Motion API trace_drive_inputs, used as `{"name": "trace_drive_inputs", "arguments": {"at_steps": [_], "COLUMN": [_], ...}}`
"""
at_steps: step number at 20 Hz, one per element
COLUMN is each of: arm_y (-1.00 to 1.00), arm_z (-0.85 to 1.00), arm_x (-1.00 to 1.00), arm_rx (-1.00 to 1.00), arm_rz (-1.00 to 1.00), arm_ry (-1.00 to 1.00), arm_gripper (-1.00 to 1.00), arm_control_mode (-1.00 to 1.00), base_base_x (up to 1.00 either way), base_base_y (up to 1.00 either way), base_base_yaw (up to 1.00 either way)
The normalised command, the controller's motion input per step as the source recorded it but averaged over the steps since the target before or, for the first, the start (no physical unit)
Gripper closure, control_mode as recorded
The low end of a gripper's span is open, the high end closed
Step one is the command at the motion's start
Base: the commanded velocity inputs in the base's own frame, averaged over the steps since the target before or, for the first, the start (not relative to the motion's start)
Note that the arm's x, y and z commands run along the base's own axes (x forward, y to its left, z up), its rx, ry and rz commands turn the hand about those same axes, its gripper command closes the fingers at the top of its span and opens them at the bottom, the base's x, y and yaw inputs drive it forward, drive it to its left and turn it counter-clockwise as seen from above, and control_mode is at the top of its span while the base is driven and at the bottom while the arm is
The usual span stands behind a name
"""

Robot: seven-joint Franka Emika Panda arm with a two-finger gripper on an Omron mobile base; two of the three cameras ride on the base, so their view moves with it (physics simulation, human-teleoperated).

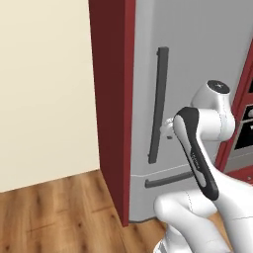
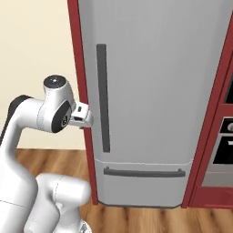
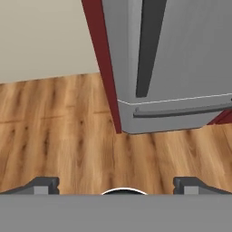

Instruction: Retrieve the apple and banana from the fridge and place them into the bowl on the dining table.

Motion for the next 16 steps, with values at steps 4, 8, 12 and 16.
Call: {"name": "trace_drive_inputs", "arguments": {"at_steps": [4, 8, 12, 16], "arm_y": [0.0, 0.0, 0.0, 0.0], "arm_z": [0.0, 0.0, 0.0, 0.0], "arm_x": [0.0, 0.0, 0.03, 0.1], "arm_rx": [0.0, 0.0, 0.0, 0.0], "arm_rz": [0.0, 0.0, -0.01, 0.0], "arm_ry": [0.0, 0.0, 0.0, 0.0], "arm_gripper": [-1.0, -1.0, -1.0, -1.0], "arm_control_mode": [1.0, 1.0, -1.0, -1.0], "base_base_x": [0.01, 0.0, 0.0, 0.0], "base_base_y": [0.48, 0.48, 0.01, 0.0], "base_base_yaw": [-0.26, -0.19, -0.02, 0.0]}}
